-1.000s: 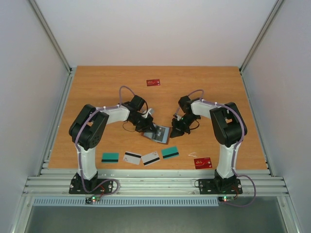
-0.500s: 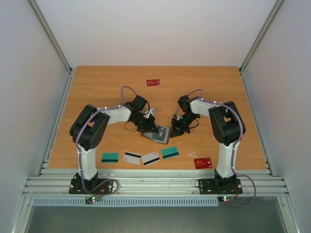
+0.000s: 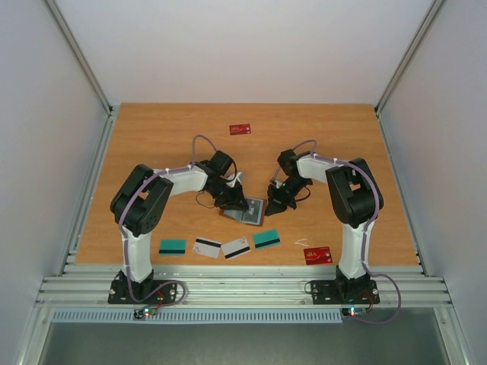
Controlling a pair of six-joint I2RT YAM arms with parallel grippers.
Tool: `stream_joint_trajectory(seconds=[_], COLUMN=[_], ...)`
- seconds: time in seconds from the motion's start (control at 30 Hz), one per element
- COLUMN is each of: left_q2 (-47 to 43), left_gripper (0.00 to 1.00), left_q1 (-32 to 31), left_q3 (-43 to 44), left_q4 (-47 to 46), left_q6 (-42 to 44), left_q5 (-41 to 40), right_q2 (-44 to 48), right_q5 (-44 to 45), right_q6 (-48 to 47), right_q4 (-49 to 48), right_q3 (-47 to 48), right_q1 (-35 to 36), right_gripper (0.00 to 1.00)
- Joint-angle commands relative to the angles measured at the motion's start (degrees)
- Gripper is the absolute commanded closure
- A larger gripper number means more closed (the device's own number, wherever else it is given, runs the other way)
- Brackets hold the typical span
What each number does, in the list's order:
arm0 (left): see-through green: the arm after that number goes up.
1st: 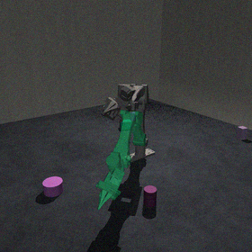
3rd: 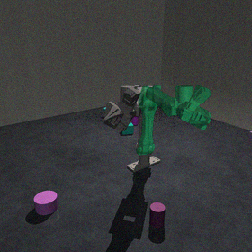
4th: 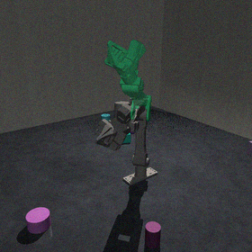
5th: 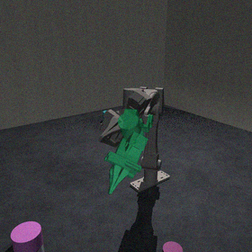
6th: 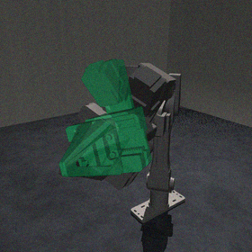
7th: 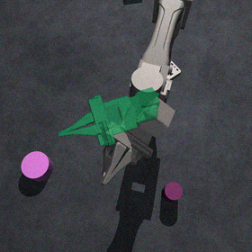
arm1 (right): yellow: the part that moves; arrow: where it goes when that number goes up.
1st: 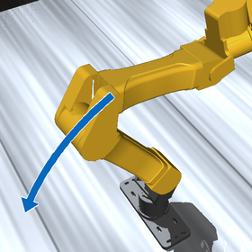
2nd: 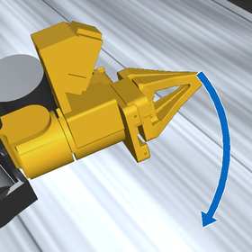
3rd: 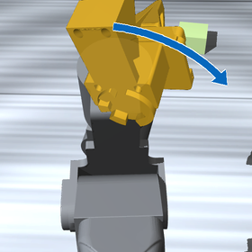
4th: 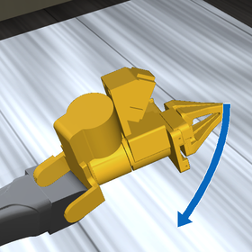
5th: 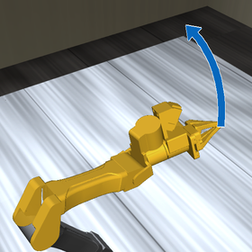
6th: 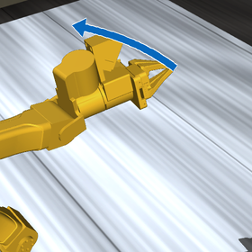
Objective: Put the credit cards into the card holder
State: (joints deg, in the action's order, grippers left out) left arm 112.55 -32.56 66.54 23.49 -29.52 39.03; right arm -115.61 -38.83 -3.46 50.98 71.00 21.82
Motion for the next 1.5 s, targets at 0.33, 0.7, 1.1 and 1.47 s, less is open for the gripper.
stream_joint_trajectory(seconds=[0.33, 0.7, 1.1, 1.47], left_q2=[-1.2, -3.6, 1.0, 4.5], left_gripper=[0.64, 0.56, 0.94, 1.0], left_q1=[-1.5, -1.5, -1.5, -1.5], left_q3=[7.5, 12.6, 14.8, 15.6], left_q4=[15.5, 24.9, 25.9, 25.4], left_q6=[4.5, 6.5, 12.3, 14.6], left_q5=[-6.2, -10.0, -10.1, -10.7], right_q2=[-2.3, -0.9, 5.7, 7.3], right_q5=[2.3, 4.7, 0.7, -4.1], right_q6=[-0.1, -3.0, -2.8, 3.4], right_q4=[-5.6, -1.8, 0.5, -6.4], right_q3=[-0.9, 1.9, 3.8, 0.0], right_q1=[1.3, 0.8, -0.7, -0.6], right_gripper=[0.98, 0.91, 0.81, 0.81])
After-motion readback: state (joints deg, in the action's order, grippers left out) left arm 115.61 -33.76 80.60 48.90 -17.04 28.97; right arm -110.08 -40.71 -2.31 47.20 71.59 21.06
